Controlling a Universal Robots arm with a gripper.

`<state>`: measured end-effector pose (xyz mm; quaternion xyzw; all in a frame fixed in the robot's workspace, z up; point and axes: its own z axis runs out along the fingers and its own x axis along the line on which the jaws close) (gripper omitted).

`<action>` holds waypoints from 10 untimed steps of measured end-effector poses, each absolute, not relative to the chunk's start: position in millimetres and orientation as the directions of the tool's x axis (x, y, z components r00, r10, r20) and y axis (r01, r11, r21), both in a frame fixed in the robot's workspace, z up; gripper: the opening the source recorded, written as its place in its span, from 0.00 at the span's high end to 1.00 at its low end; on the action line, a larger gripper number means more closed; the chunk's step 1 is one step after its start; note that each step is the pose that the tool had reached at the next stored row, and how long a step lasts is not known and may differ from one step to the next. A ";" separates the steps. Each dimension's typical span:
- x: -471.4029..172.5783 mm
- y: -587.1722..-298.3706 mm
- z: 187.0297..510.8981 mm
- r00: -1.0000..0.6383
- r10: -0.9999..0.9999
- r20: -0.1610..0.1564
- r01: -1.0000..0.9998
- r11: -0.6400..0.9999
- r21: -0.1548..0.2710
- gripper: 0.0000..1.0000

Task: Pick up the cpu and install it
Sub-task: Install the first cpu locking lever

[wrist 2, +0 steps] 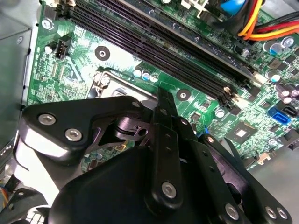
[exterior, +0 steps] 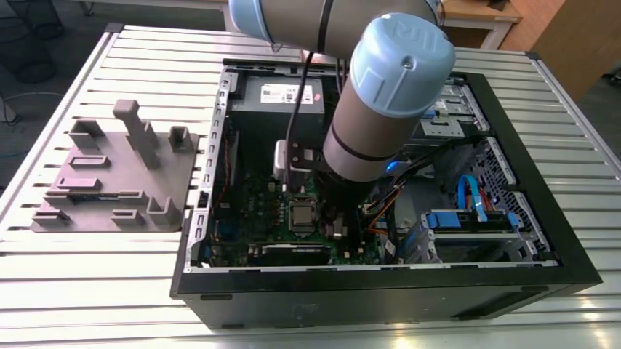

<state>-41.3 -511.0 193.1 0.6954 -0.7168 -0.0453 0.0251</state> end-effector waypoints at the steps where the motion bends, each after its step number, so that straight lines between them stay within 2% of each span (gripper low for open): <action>1: -41.3 -511.0 192.2 -0.031 -0.999 -0.027 -0.995 0.028 0.100 0.89; 10: -41.0 -511.1 189.1 -0.030 -0.999 -0.029 -0.995 0.027 0.100 0.89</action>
